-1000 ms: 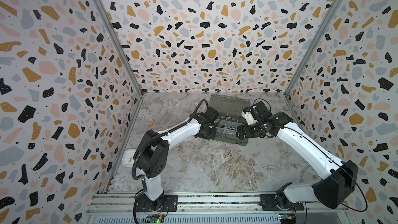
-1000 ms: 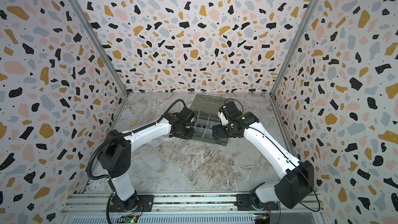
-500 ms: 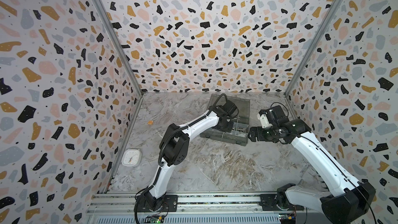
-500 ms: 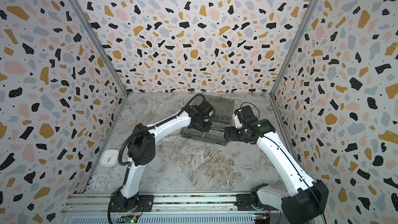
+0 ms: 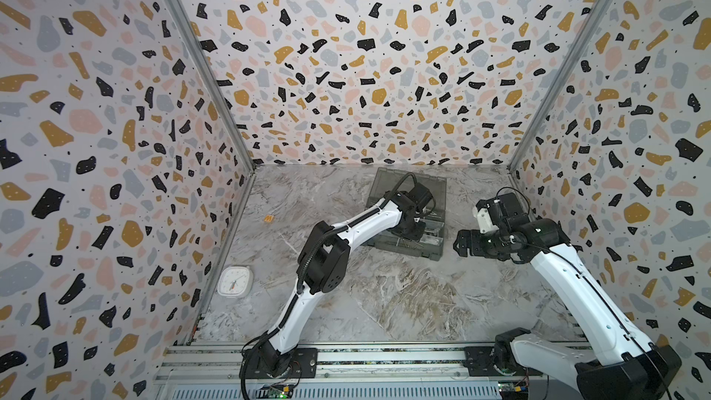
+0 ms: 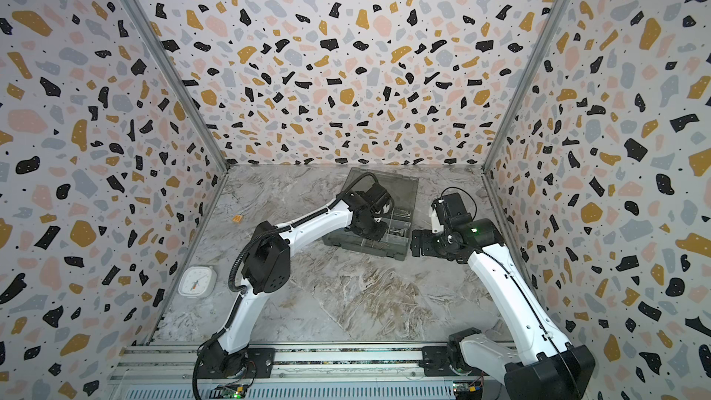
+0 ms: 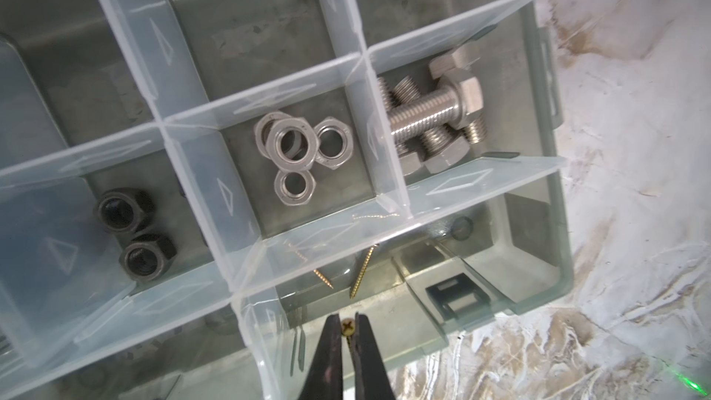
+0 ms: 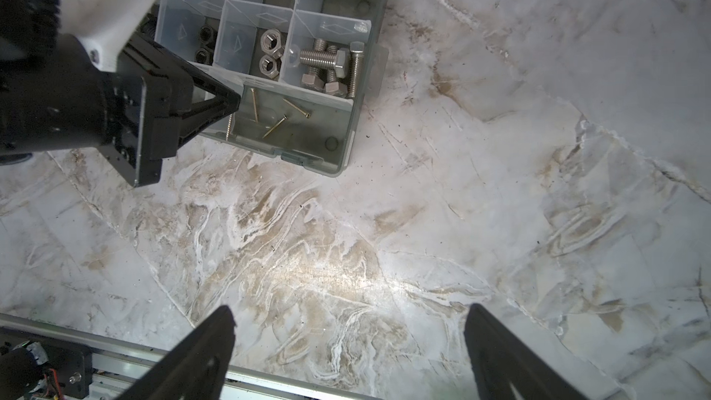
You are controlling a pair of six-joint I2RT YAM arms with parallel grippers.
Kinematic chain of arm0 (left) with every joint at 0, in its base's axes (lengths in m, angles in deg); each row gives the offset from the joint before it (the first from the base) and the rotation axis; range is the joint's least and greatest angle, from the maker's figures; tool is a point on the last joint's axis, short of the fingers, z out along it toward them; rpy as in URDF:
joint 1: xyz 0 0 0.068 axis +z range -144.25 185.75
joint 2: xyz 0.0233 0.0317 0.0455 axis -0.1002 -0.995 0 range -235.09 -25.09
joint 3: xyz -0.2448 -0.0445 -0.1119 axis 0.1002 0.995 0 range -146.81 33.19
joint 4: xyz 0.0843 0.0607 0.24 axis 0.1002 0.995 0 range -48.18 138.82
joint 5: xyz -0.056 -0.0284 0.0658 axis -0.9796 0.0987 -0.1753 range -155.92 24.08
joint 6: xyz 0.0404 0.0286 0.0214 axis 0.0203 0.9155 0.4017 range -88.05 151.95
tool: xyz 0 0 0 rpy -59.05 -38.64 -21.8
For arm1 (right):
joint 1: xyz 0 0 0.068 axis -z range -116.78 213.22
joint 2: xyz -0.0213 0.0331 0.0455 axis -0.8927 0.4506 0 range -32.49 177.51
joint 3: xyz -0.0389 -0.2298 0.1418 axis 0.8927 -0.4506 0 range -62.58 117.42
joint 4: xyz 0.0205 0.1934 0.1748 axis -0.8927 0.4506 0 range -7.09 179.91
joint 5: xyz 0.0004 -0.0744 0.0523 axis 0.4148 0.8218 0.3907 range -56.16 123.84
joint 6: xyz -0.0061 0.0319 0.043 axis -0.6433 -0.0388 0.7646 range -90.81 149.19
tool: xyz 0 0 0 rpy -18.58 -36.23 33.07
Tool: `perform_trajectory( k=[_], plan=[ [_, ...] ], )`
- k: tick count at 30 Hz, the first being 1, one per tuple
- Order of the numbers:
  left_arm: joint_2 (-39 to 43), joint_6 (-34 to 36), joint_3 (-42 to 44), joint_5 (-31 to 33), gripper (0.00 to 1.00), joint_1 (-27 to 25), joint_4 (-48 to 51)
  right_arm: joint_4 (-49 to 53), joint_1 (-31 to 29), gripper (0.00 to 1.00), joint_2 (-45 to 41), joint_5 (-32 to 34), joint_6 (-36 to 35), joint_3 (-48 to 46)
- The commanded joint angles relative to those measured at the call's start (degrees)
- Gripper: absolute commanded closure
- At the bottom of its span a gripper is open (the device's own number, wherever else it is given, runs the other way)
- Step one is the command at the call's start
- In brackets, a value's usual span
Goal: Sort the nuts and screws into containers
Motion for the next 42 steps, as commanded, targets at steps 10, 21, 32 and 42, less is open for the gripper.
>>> perform_trajectory(
  k=[10,21,32,42],
  plan=[
    [-1.87,2.37,-4.18,-0.44,0.84,0.18,2.04,2.08,0.38,0.05,1.05,1.15,0.28,2.28],
    [4.52,4.54,-8.36,3.89,0.20,2.63,7.17,-1.91,0.41,0.04,4.73,-1.39,-1.18,5.91],
    [44.87,1.87,35.31,18.08,0.00,27.75,-20.07,-17.29,0.62,0.01,8.63,1.46,-2.14,6.30],
    [74.60,8.30,70.02,35.89,0.00,36.06,-52.71,-39.10,0.90,0.01,7.32,13.20,-5.69,-5.35]
  ],
)
